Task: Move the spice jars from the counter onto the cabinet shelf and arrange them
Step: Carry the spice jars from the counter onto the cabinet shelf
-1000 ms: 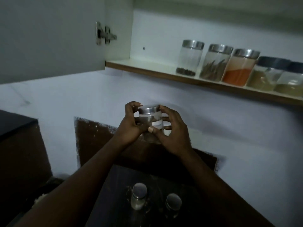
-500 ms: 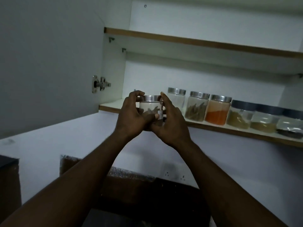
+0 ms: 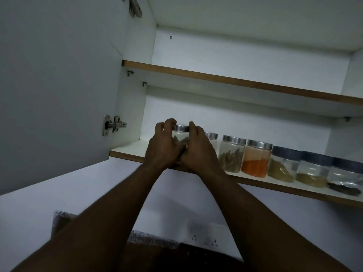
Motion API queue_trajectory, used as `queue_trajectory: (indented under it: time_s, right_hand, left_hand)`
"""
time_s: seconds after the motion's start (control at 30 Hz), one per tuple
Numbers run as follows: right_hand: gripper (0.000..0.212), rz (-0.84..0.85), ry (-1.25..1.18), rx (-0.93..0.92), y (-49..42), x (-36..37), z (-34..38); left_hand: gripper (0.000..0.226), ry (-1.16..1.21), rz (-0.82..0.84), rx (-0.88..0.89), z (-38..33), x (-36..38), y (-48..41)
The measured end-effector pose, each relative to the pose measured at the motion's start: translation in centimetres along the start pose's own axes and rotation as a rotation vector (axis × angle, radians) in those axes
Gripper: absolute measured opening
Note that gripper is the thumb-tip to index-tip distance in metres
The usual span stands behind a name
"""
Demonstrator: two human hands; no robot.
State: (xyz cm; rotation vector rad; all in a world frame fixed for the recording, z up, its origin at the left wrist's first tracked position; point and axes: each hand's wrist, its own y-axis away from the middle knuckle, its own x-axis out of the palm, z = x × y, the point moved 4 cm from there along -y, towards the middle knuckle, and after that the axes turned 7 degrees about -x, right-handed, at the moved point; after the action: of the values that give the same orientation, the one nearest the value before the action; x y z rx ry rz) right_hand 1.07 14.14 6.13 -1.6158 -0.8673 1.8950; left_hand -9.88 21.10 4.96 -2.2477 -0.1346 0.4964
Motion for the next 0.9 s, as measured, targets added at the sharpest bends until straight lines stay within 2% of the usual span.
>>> queue_trajectory:
  time_s: [0.13, 0.3, 0.37, 0.43, 0.5, 0.63, 0.7, 0.77, 0.9]
  right_hand:
    - [0.123, 0.099, 0.069, 0.077, 0.4, 1.6, -0.5]
    - [0.101, 0.102, 0.115, 0.049, 0.5, 2.0, -1.1]
    - [0.100, 0.104, 0.111, 0.034, 0.7, 1.8, -1.4]
    - [0.095, 0.080, 0.108, 0.014, 1.1, 1.4, -1.6]
    - [0.080, 0.022, 0.118, -0.045, 1.8, 0.8, -1.4]
    - [0.046, -0.139, 0.111, -0.170, 4.4, 0.1, -0.8]
    - [0.035, -0.202, 0.082, -0.195, 6.4, 0.2, -0.9]
    - [0.028, -0.225, 0.026, -0.173, 8.8, 0.7, -1.4]
    - [0.032, -0.140, -0.016, 0.009, 14.6, 3.1, -3.8]
  left_hand:
    - [0.081, -0.027, 0.093, -0.057, 0.9, 2.0, -0.4]
    - [0.092, -0.123, 0.168, -0.091, 1.2, 3.1, -1.2]
    - [0.098, -0.102, 0.180, -0.107, 1.3, 3.4, -0.9]
    - [0.103, -0.051, 0.137, -0.123, 1.2, 3.5, -0.3]
    - [0.104, -0.026, 0.048, -0.098, 0.8, 3.3, 0.6]
    - [0.074, -0.124, -0.219, 0.032, -0.4, 2.0, 3.3]
    - [0.058, -0.132, -0.301, 0.108, -0.8, 1.6, 5.2]
    - [0.046, -0.132, -0.271, 0.182, -0.8, 1.9, 7.4]
    - [0.031, -0.105, 0.015, 0.200, 0.6, 4.5, 13.1]
